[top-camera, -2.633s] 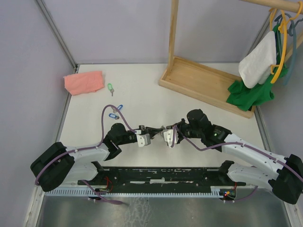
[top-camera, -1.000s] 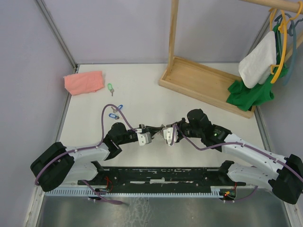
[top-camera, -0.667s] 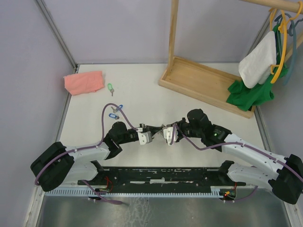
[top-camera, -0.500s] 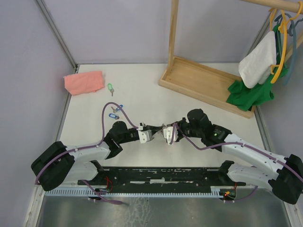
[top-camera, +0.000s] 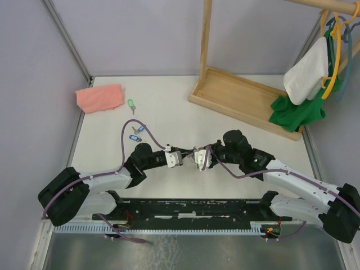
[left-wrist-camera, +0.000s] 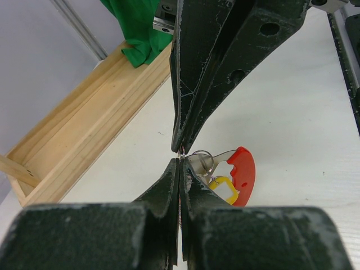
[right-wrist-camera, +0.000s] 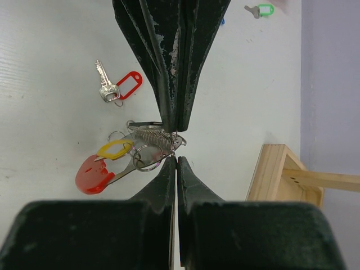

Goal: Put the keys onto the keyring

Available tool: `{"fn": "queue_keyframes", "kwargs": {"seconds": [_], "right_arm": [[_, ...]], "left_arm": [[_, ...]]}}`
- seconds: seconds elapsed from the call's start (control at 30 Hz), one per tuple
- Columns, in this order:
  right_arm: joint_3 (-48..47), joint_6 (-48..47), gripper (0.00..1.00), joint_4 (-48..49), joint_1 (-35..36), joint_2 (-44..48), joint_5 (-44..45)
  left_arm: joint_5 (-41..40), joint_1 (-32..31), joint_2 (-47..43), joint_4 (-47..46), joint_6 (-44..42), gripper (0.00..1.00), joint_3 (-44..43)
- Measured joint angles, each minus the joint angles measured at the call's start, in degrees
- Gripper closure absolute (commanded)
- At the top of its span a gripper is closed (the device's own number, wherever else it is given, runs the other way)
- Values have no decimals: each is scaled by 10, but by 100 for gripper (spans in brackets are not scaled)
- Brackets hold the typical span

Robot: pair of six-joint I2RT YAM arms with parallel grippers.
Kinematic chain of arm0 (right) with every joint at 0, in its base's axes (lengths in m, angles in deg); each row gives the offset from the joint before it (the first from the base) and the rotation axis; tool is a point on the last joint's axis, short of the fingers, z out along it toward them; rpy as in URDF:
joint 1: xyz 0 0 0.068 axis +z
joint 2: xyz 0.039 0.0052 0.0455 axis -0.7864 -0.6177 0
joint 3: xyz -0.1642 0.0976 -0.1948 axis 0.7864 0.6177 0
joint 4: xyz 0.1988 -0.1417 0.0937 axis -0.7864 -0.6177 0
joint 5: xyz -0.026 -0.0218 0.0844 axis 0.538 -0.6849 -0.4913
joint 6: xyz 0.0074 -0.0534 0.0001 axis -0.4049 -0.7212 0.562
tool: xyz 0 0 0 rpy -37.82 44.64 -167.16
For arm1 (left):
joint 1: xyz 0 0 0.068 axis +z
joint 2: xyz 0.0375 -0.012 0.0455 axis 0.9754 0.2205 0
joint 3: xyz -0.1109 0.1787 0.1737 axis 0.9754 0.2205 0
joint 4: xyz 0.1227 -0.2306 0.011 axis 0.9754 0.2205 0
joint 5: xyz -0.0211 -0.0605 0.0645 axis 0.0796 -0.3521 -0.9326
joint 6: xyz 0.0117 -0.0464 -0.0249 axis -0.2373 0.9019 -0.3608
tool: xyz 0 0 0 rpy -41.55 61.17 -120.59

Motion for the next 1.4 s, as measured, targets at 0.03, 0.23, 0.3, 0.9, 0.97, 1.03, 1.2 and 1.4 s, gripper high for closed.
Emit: {"fn": "queue_keyframes", "kwargs": {"seconds": [0.03,0.23,0.3,0.9,0.97,1.03,1.2,1.4], "right_arm": [[1,0,99,1,0,0,0],[1,3,100,1,0,0,-2],[1,5,99,1,0,0,-3],[2,27,99,17,2,-5,-17],[2,28,100,17,2,-6,-17],[2,28,99,18,2,-7,-17],[2,28,100,18,2,-7,-17],[11,23,99,28,2,-5,-18]], "left_arm": [[0,0,0,0,0,97,0],[1,0,1,0,5,97,0],[1,0,1,0,10,97,0],[6,0,16,-27,24,97,0],[6,0,16,-27,25,97,0],[6,0,17,-27,27,97,0],[5,0,17,-26,32,97,0],[9,6,15,-17,47,97,0]]}}
